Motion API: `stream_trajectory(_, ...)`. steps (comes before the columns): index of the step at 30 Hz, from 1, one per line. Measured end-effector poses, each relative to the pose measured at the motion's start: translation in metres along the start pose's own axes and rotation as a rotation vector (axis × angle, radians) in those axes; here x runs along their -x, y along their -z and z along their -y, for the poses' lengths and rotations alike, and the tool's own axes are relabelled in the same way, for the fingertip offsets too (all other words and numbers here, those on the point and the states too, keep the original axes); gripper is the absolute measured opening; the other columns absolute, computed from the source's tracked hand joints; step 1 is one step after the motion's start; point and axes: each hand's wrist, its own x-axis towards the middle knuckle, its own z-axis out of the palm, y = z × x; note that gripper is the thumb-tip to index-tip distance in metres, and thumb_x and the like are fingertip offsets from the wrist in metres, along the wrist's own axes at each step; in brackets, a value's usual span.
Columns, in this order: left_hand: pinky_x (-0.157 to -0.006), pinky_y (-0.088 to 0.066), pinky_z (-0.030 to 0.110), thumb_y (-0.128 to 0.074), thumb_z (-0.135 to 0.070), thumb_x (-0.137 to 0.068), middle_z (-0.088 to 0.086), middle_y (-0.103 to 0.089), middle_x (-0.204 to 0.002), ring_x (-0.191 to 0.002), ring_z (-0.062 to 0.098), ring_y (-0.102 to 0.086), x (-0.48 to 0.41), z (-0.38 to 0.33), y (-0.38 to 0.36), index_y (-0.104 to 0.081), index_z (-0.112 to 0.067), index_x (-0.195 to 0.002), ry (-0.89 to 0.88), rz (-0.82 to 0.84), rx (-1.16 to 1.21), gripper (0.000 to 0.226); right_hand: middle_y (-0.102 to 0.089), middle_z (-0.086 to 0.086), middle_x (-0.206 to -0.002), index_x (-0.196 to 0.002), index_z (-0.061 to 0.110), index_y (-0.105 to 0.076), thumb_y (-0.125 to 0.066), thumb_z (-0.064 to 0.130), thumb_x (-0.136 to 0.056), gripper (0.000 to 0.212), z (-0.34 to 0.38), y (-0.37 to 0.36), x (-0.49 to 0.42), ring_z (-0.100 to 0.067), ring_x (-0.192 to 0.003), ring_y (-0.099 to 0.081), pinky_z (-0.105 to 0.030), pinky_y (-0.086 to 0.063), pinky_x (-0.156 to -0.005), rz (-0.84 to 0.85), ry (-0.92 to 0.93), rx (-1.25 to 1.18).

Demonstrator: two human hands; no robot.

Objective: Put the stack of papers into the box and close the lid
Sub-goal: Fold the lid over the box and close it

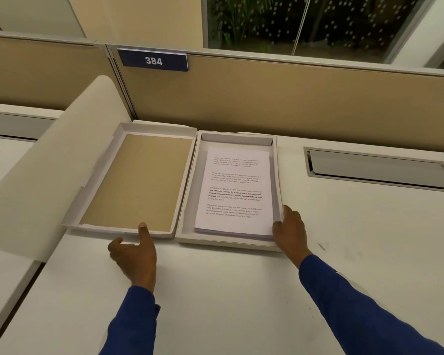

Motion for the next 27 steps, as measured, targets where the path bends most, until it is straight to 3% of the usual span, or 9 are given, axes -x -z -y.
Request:
stream_trajectory(3, -0.104, -0.049, 0.048, -0.07, -0.051, -0.089, 0.015, -0.062, -0.135, -0.121, 0.037, -0.06, -0.015, 0.0, 0.003, -0.055, -0.006, -0.136, 0.025, 0.125, -0.102, 0.066, -0.055, -0.016, -0.125, -0.135, 0.007, -0.047, -0.05, 0.009, -0.098, 0.037, -0.001, -0.004, 0.005, -0.03, -0.109, -0.056, -0.034, -0.048, -0.087, 0.022, 0.016, 0.012)
stream_trajectory(6, -0.098, -0.051, 0.044, -0.068, -0.028, -0.093, 0.007, -0.065, -0.111, -0.106, 0.033, -0.064, -0.017, -0.007, 0.004, -0.058, -0.006, -0.125, 0.022, 0.135, -0.06, 0.04, -0.055, -0.014, -0.124, -0.135, 0.008, -0.047, -0.051, 0.009, -0.098, 0.037, -0.001, -0.007, 0.011, -0.026, -0.106, -0.055, -0.03, -0.047, -0.085, 0.028, 0.027, -0.008)
stream_trajectory(8, -0.094, -0.054, 0.042, -0.065, -0.017, -0.093, 0.006, -0.063, -0.103, -0.1, 0.033, -0.064, -0.013, -0.011, 0.004, -0.056, -0.008, -0.127, 0.018, 0.114, 0.005, 0.036, -0.055, -0.014, -0.124, -0.134, 0.007, -0.048, -0.052, 0.009, -0.098, 0.036, 0.0, -0.008, 0.013, -0.023, -0.102, -0.053, -0.03, -0.046, -0.084, 0.031, 0.031, -0.017)
stream_trajectory(12, -0.085, -0.052, 0.037, -0.062, -0.011, -0.094, 0.01, -0.065, -0.115, -0.099, 0.03, -0.063, -0.005, -0.014, 0.002, -0.042, -0.017, -0.146, -0.016, 0.055, 0.156, 0.056, -0.056, -0.014, -0.123, -0.134, 0.006, -0.048, -0.052, 0.009, -0.099, 0.035, -0.002, -0.009, 0.017, -0.018, -0.098, -0.051, -0.028, -0.045, -0.082, 0.04, 0.047, -0.017)
stream_trajectory(17, -0.094, -0.056, 0.039, -0.064, -0.008, -0.096, 0.007, -0.064, -0.128, -0.107, 0.026, -0.066, 0.008, -0.016, 0.0, -0.04, -0.022, -0.149, -0.136, 0.012, 0.285, 0.06, -0.056, -0.013, -0.125, -0.137, 0.007, -0.046, -0.052, 0.01, -0.099, 0.039, -0.007, -0.011, 0.021, -0.017, -0.099, -0.05, -0.027, -0.046, -0.083, 0.037, 0.055, -0.016)
stream_trajectory(22, -0.086, -0.057, 0.033, -0.069, -0.003, -0.094, 0.006, -0.056, -0.137, -0.115, 0.024, -0.063, 0.021, -0.026, 0.0, -0.042, -0.023, -0.149, -0.398, 0.032, 0.245, 0.064, -0.054, -0.012, -0.137, -0.148, 0.009, -0.04, -0.057, 0.015, -0.099, 0.052, -0.007, -0.008, 0.02, -0.028, -0.121, -0.056, -0.032, -0.047, -0.094, 0.057, 0.032, -0.027)
stream_trajectory(27, -0.093, -0.057, 0.043, -0.074, -0.002, -0.089, 0.011, -0.053, -0.133, -0.117, 0.029, -0.059, 0.035, -0.037, -0.002, -0.046, -0.011, -0.144, -0.787, 0.081, 0.036, 0.062, -0.048, -0.014, -0.146, -0.151, 0.015, -0.037, -0.066, 0.048, -0.092, 0.073, 0.008, 0.011, 0.016, -0.032, -0.132, -0.051, -0.045, -0.048, -0.106, -0.009, 0.023, -0.049)
